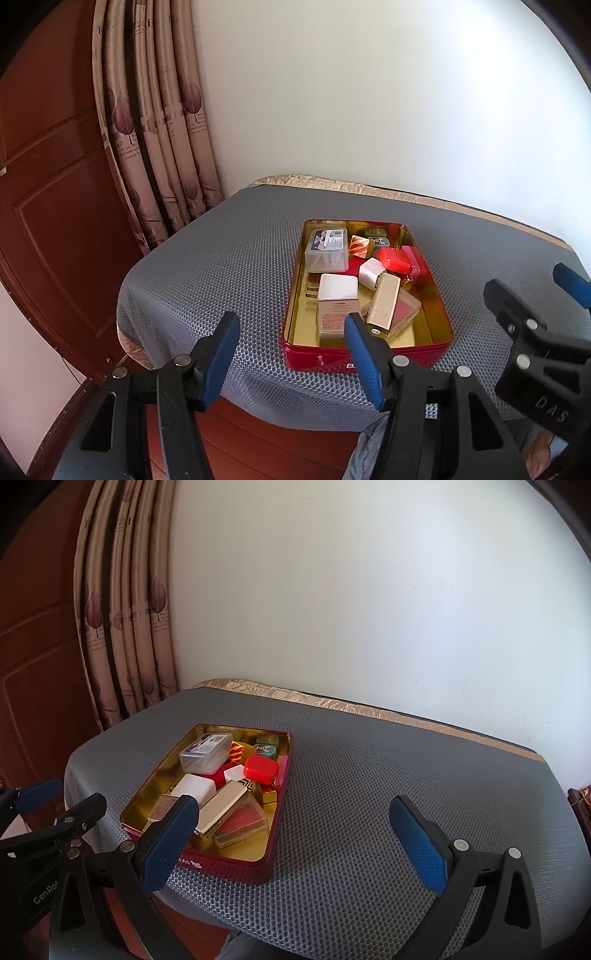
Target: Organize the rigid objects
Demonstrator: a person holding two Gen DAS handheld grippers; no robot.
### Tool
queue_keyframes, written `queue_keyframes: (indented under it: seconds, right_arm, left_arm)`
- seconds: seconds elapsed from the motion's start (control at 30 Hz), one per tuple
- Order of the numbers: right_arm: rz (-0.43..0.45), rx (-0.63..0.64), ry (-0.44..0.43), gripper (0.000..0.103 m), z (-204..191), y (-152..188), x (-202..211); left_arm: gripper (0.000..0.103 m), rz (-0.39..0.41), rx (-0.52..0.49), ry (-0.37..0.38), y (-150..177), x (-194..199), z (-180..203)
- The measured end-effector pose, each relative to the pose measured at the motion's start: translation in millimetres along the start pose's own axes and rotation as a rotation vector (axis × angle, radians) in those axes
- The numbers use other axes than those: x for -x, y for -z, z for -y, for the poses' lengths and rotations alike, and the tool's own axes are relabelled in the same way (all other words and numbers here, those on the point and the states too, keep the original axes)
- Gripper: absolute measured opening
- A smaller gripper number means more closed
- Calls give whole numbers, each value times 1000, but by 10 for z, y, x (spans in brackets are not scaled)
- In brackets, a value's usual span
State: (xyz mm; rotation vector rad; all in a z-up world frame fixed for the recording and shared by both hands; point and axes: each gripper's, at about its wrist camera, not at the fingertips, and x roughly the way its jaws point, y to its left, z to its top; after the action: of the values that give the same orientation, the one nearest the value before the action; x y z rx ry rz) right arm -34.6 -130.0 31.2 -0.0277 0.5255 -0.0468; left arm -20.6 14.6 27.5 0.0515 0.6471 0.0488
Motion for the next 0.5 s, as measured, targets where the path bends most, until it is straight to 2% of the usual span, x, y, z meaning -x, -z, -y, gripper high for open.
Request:
queue_keyframes:
  seconds: [0.2,0.5]
  right_arm:
    - [18,6,-6,102,-38,-12,76]
    - [30,2,-13,102,-58,-10,115]
  left_arm:
    - [60,7,25,6,-15,14,-42]
    - [60,20,7,-2,-11,33,-9]
